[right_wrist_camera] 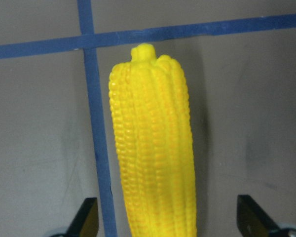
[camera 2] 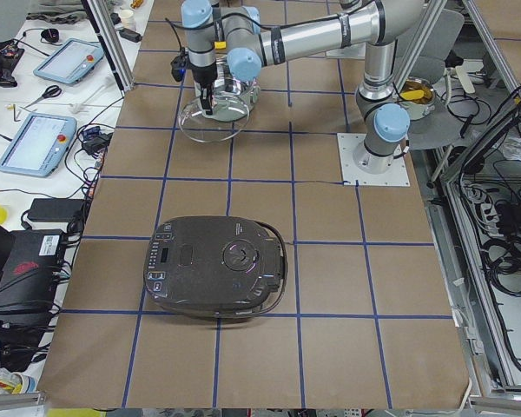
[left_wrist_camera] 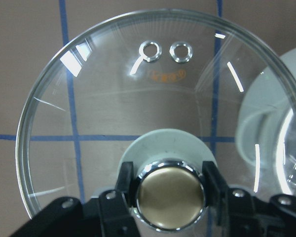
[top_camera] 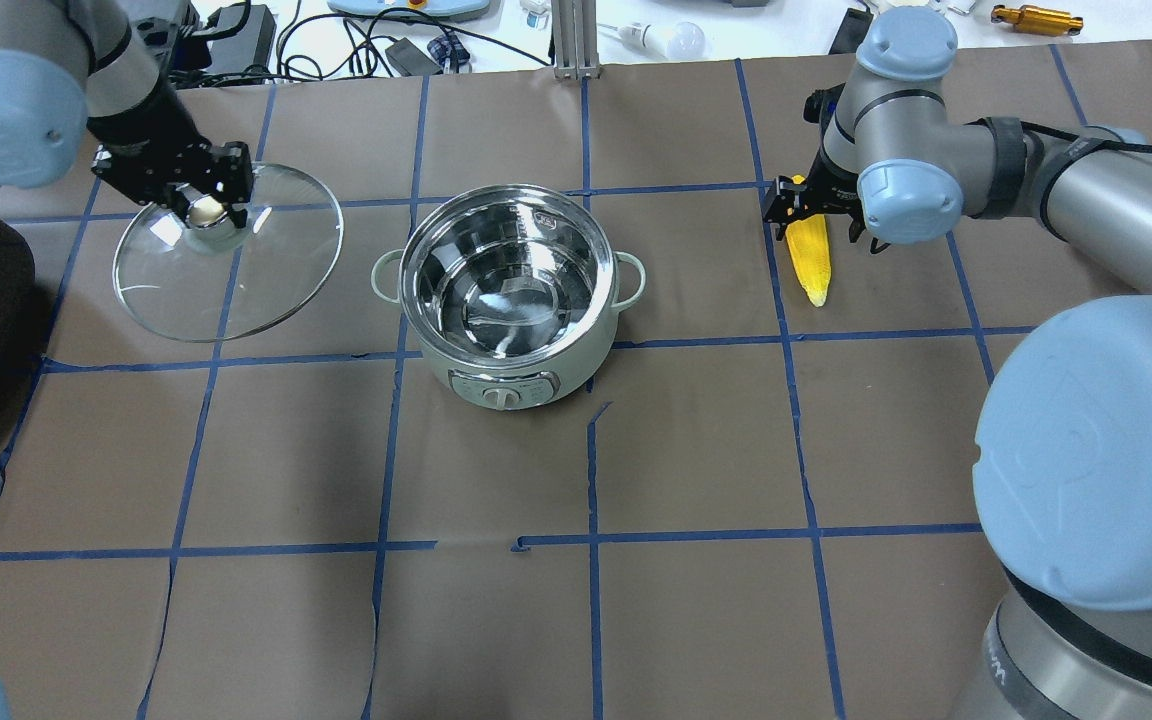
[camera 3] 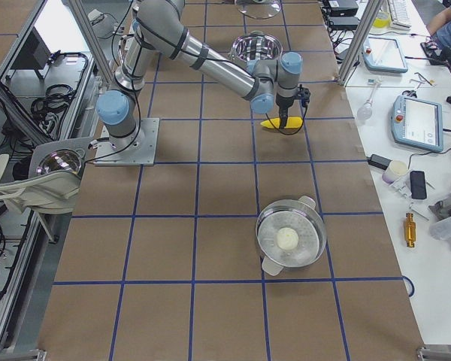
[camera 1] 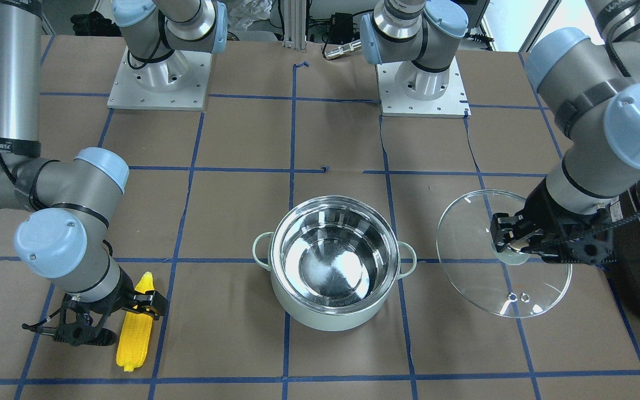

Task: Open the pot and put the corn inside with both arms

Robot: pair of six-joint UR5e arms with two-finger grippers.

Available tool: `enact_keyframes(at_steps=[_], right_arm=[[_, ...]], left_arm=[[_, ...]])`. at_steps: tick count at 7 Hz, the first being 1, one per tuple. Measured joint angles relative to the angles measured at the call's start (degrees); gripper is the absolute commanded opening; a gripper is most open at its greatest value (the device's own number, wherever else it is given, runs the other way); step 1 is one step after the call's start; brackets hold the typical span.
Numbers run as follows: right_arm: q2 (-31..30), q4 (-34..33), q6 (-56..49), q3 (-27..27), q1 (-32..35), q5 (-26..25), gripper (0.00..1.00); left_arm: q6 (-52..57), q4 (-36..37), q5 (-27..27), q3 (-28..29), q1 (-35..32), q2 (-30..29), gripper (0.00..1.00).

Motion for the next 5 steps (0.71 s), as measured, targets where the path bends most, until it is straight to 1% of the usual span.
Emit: enact_keyframes(at_steps=[1,2,3,5], right_arm=[[1.09,-2.04,-0.42,0.09,0.01,0.89,0.79],[1.88,-3.65,-1.27,0.31,0.02,1.6,0.07],[2.34,-4.54,-1.92,0.74,0.01,1.76,0.0],[2.43,-4.63,-3.55,1.37,-0.05,1.35,0.0]], left_arm=[[4.71,5.18,-0.29,-4.49,3.52,-0.32,0.21],[8.14,10.89,-0.66,-8.6,5.65,-0.94,0.21],[10.93,15.23,-0.8,-11.58,7.25,-1.79,0.21],[12.77,18.27,-0.95,-13.78,9.37,-2.94,0.21]])
